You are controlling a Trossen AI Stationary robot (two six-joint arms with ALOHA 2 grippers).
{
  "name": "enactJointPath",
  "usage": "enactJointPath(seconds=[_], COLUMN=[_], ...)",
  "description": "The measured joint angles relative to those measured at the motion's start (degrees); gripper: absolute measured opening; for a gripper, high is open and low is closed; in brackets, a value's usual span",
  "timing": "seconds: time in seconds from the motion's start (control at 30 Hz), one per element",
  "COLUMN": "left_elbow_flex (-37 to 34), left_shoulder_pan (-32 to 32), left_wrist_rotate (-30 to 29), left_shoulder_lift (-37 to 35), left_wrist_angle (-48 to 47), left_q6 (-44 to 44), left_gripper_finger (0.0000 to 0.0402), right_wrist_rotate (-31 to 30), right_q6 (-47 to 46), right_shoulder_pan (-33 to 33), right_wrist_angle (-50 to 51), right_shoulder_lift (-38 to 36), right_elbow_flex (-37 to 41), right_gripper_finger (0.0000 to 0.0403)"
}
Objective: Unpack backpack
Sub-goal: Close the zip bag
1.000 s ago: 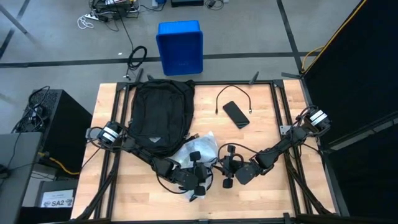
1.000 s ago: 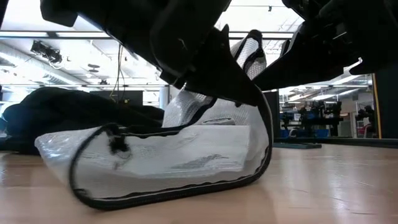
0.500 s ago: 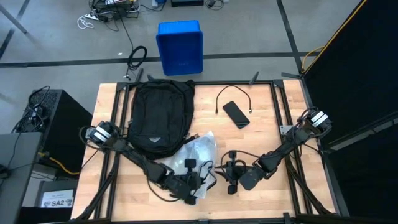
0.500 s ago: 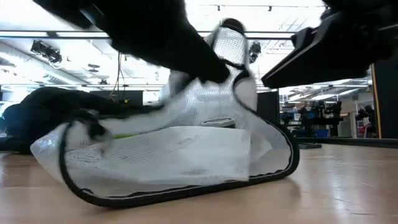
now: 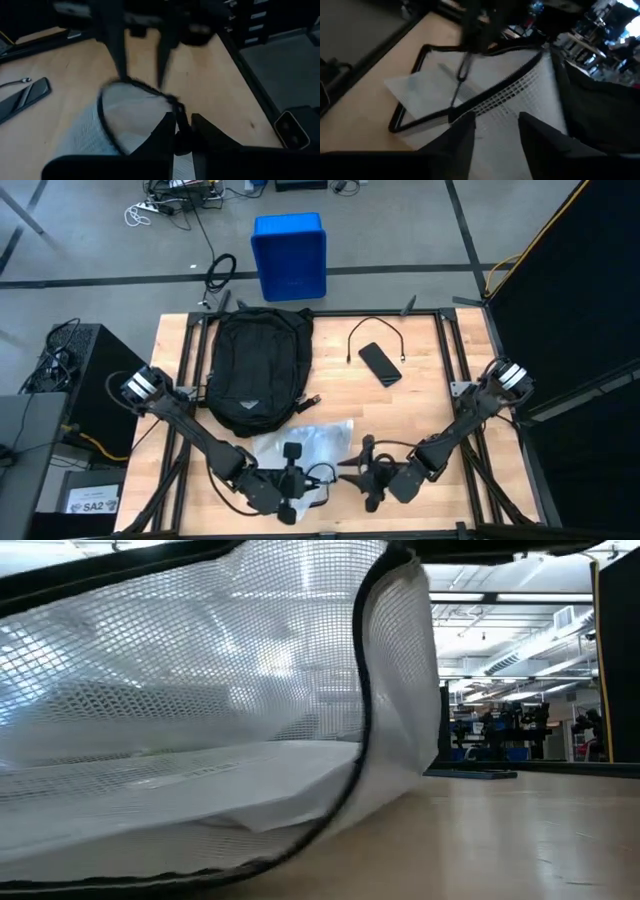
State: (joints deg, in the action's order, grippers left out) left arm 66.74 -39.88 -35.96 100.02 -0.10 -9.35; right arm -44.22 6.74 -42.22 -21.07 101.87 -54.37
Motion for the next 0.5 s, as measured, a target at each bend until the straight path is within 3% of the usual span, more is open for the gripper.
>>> enactJointPath(seconds=[0.13,0.27,0.37,0.5], left_elbow_flex=[0.43,0.88,0.92,0.96], left_shoulder_pan=[0.11,0.20,0.22,0.43], left_wrist_rotate=[-0.15,-0.16,-0.32,-0.40], left_shoulder_lift=[-0.30,-0.32,-0.32,-0.32], left_wrist_angle=[-1.15,-2.69,-2.84,-2.86], left_q6=[0.08,0.06,-0.03,0.05], left_gripper_finger=[0.0000,0.0000,0.0000,0.0000], right_wrist_rotate=[-0.54,-7.06,-11.50,-12.93], right_q6=[3.54,7.11,10.58,12.91], right_shoulder_pan=[0.18,-0.16,-0.91,-1.16], right_wrist_angle=[0.47,0.74,0.50,0.11], right_shoulder_lift=[5.90,10.36,11.20,11.25], right_elbow_flex=[-3.02,-5.58,-6.56,-7.65], right_gripper_finger=[0.0176,0.0224,0.0255,0.0272])
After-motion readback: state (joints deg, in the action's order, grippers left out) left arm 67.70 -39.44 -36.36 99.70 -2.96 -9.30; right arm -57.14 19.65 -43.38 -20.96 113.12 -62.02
